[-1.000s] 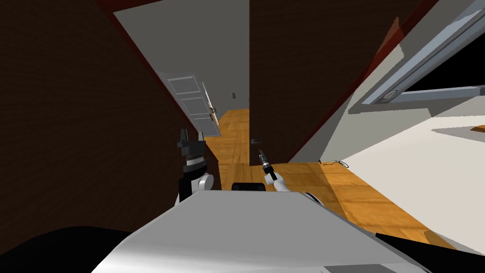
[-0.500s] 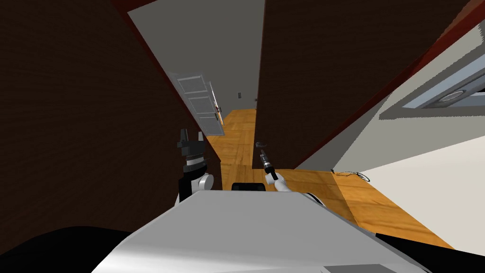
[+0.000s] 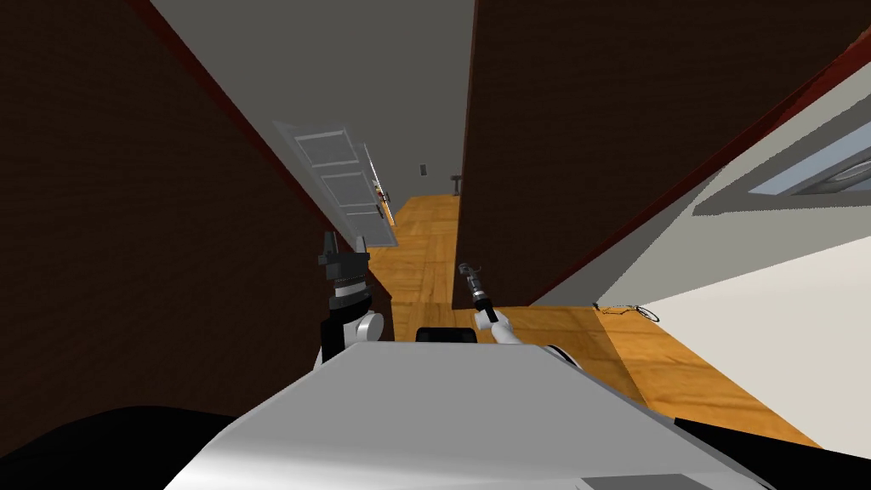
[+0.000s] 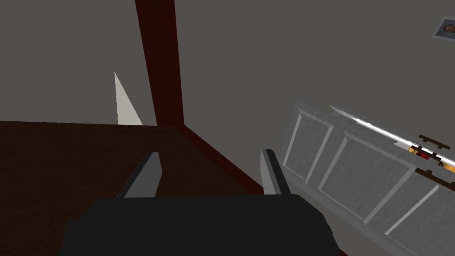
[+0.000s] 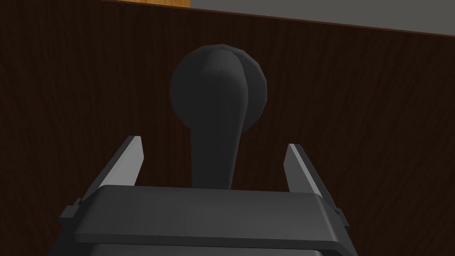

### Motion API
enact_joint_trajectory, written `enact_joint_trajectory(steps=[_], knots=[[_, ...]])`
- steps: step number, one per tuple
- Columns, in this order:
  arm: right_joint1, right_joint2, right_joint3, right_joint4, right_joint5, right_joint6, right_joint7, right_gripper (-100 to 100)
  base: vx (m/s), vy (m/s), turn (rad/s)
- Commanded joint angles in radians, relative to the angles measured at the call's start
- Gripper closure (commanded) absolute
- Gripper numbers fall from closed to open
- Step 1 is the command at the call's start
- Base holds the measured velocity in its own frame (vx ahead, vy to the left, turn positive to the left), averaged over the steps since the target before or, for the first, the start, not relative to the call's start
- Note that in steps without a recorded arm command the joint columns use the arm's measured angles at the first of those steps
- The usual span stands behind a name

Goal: Pull the door open

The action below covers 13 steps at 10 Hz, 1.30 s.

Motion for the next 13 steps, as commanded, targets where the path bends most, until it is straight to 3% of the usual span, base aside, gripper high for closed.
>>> enact_joint_trajectory(steps=[1,2,3,9,13], knots=[[-0.001,0.007,0.000,-0.002,-0.012,-0.003,0.006,-100,0.187,0.058,-0.336],[0.004,0.004,0.001,-0.010,-0.007,0.003,0.003,-100,0.080,0.030,0.007],[0.004,0.004,0.001,-0.010,-0.007,0.003,0.003,100,-0.010,-0.004,-0.007],[0.006,0.000,0.001,-0.008,-0.007,0.003,-0.002,100,-0.014,-0.007,0.019],[0.019,-0.059,0.000,0.001,-0.005,-0.018,-0.064,100,-0.086,-0.053,0.278]])
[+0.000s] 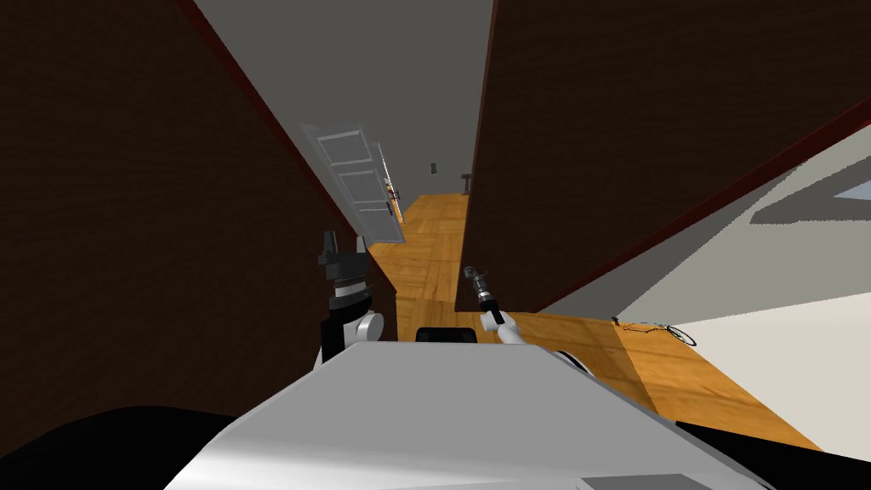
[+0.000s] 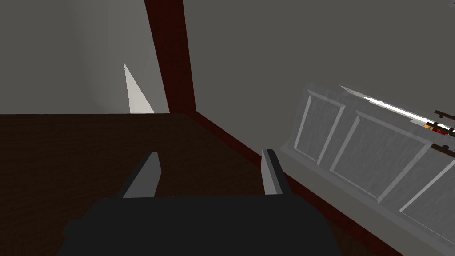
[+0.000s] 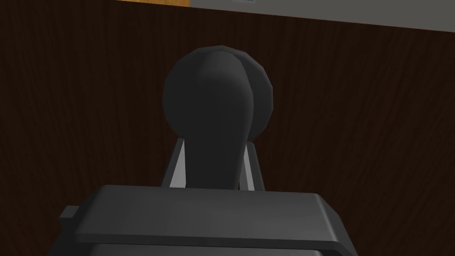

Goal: Pull the door open

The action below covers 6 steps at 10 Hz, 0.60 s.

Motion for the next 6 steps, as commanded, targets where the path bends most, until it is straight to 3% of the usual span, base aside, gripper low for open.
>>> enact_joint_trajectory(steps=[1,2,3,5,6], knots=[[-0.021,-0.009,-0.002,0.050,-0.001,-0.022,-0.014,100,-0.094,-0.036,0.067],[-0.021,-0.009,-0.002,0.052,-0.001,-0.022,-0.014,100,-0.041,-0.003,-0.023],[-0.015,-0.036,-0.002,0.056,0.000,-0.033,-0.043,100,-0.094,0.000,0.257],[-0.015,-0.036,-0.002,0.056,0.000,-0.033,-0.043,100,-0.064,-0.018,0.071],[-0.009,-0.064,-0.002,0.060,0.001,-0.044,-0.074,100,-0.102,-0.001,0.221]])
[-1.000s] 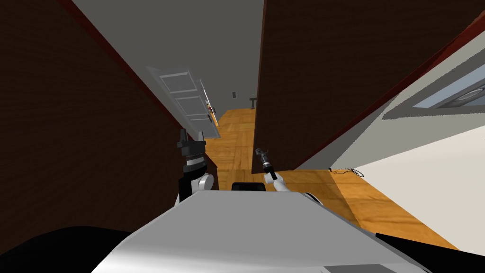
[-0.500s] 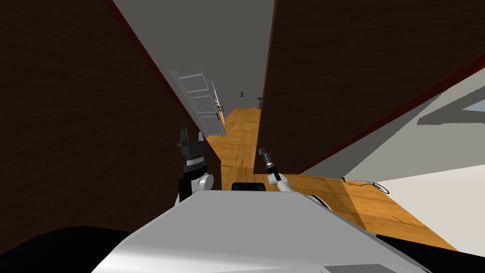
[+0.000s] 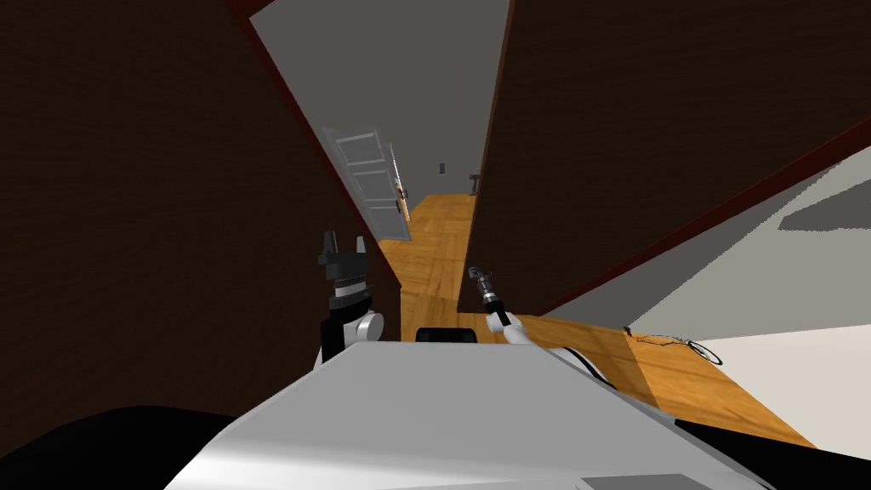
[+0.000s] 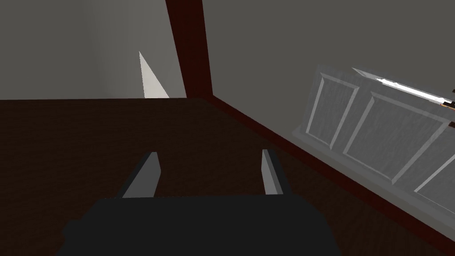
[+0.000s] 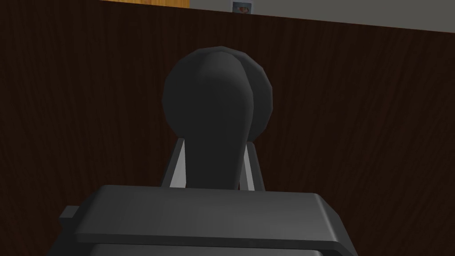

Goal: Pull the door open

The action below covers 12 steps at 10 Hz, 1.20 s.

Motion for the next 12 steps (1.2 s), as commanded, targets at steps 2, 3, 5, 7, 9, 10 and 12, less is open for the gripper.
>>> enact_joint_trajectory(steps=[2,3,5,7,9,10,12], knots=[[0.019,-0.040,0.002,-0.014,0.003,-0.004,-0.047,100,-0.159,0.002,0.153],[0.019,-0.040,0.002,-0.014,0.003,-0.004,-0.047,100,-0.123,0.014,0.029],[0.024,-0.063,0.002,-0.011,0.004,-0.014,-0.073,100,-0.165,0.005,0.073],[0.027,-0.080,0.001,-0.009,0.005,-0.023,-0.092,100,-0.135,0.020,0.032],[0.021,-0.084,0.001,0.004,0.005,-0.028,-0.095,100,-0.122,0.009,0.025],[0.026,-0.097,-0.001,0.018,0.003,-0.043,-0.107,100,-0.127,-0.025,0.175],[0.032,-0.113,-0.003,0.027,0.000,-0.058,-0.120,100,-0.182,-0.069,0.217]])
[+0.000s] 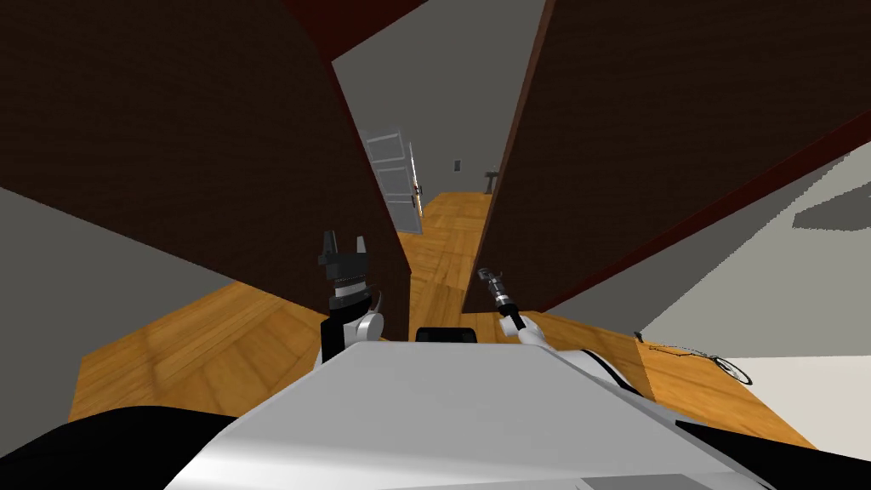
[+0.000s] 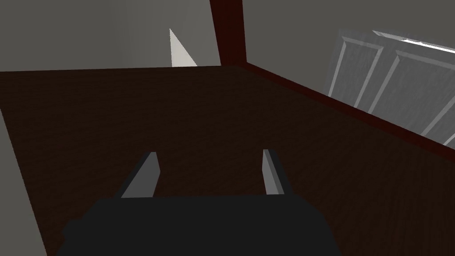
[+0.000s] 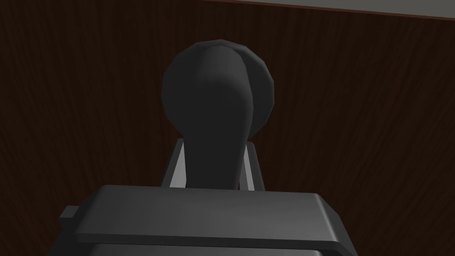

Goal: Pull the door open

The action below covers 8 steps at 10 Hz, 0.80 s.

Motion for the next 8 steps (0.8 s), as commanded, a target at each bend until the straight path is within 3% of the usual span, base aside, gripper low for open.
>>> enact_joint_trajectory(steps=[1,5,7,8], knots=[[0.023,-0.017,0.001,-0.009,-0.001,-0.007,-0.017,100,-0.184,-0.030,0.234],[0.046,-0.075,-0.007,0.025,-0.013,-0.061,-0.066,100,-0.190,-0.017,0.281],[0.046,-0.075,-0.007,0.025,-0.013,-0.061,-0.066,100,-0.086,-0.013,0.044],[0.054,-0.094,-0.010,0.036,-0.017,-0.078,-0.083,100,-0.082,-0.033,0.204]])
